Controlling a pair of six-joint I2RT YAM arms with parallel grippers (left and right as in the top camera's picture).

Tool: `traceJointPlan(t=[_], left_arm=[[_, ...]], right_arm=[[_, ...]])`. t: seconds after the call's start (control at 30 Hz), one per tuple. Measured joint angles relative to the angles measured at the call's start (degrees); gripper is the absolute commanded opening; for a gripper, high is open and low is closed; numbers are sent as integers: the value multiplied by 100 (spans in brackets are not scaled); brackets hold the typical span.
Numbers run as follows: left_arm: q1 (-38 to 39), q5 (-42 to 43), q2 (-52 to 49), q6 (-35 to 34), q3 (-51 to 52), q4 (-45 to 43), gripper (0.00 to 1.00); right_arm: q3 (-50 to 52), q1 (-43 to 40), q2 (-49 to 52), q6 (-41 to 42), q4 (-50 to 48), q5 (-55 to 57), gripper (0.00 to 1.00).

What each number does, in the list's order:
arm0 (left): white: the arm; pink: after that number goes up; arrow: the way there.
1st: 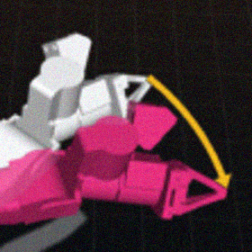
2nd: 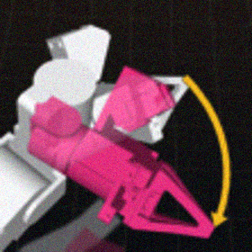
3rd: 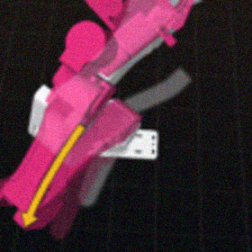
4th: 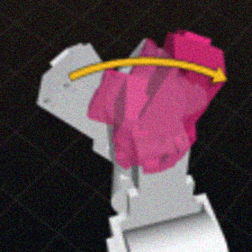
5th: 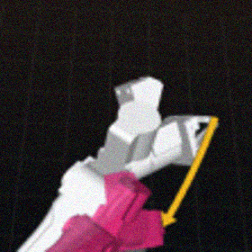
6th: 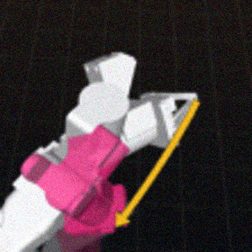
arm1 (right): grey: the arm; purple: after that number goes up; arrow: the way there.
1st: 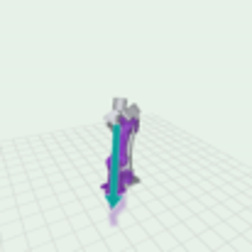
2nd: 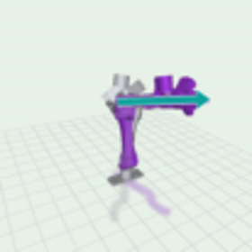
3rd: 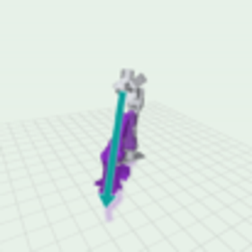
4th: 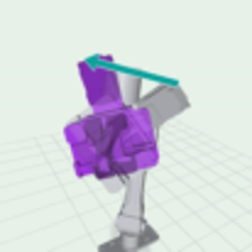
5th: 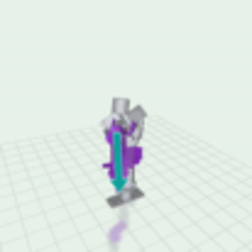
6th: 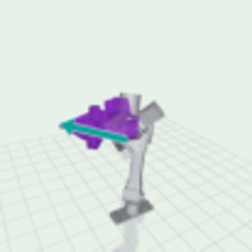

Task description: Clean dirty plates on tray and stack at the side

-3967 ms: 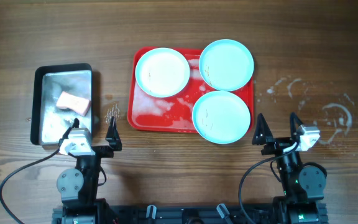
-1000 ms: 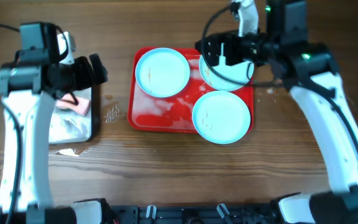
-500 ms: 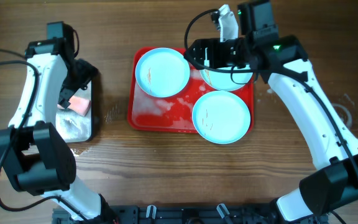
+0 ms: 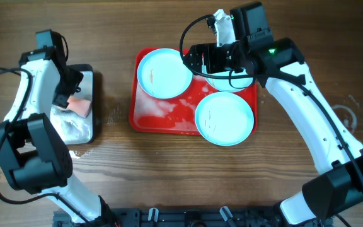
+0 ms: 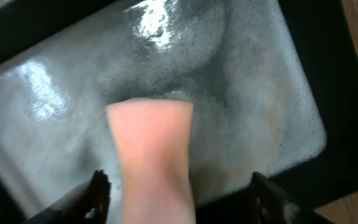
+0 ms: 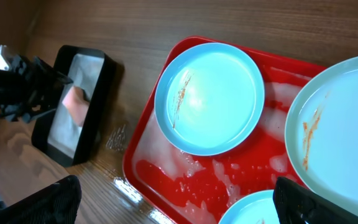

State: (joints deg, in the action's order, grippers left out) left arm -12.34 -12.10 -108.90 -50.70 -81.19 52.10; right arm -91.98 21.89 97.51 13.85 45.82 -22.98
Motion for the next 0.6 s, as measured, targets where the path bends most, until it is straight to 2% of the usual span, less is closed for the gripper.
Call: traceJointPlan(t=[0.47, 0.5, 0.53, 0.57, 0.6], left_arm=[[0, 42, -4, -31, 970, -785, 63], [0, 44, -4, -31, 1001, -828, 60], [0, 50, -4, -33, 1040, -916, 52], [0, 59, -7, -37, 1067, -975, 40], [0, 63, -7, -81, 1078, -999, 33]], right_arm=[[0, 0, 0, 0, 4, 142, 100], [0, 0, 0, 0, 4, 144, 100], [0, 0, 0, 0, 4, 144, 100], [0, 0, 0, 0, 4, 144, 100], [0, 0, 0, 0, 4, 144, 100]])
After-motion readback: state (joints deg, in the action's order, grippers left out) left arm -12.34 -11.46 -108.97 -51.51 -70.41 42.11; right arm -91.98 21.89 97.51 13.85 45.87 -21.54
